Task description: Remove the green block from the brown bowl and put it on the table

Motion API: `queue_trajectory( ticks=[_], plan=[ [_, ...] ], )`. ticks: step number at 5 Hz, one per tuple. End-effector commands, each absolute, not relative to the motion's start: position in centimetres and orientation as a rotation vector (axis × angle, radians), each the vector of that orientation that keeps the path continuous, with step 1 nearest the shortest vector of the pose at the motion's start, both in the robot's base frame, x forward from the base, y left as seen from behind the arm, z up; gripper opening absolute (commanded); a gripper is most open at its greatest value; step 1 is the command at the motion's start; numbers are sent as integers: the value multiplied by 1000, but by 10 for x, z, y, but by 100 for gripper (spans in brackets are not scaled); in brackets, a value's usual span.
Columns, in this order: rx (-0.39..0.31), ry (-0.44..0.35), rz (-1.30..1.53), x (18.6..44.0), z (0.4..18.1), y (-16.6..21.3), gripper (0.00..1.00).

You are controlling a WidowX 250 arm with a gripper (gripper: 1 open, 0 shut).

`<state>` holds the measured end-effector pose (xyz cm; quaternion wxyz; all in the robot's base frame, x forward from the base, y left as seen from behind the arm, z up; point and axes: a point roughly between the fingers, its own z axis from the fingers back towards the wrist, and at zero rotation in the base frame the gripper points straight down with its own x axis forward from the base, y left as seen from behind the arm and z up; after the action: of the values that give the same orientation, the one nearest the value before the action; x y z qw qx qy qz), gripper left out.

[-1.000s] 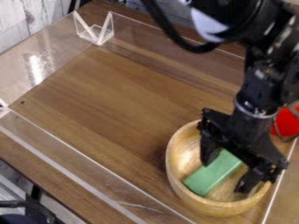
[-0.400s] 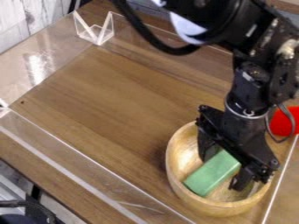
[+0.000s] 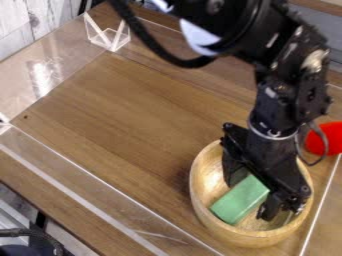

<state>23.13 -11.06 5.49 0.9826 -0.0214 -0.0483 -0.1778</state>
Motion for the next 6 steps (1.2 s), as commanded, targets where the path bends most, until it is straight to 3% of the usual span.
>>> queue_trajectory(
  ticks=[1,6],
  plan=[
    [-56,-176,-363,241,70,-111,100],
    [-64,-213,-351,250,73,-116,100]
  ],
)
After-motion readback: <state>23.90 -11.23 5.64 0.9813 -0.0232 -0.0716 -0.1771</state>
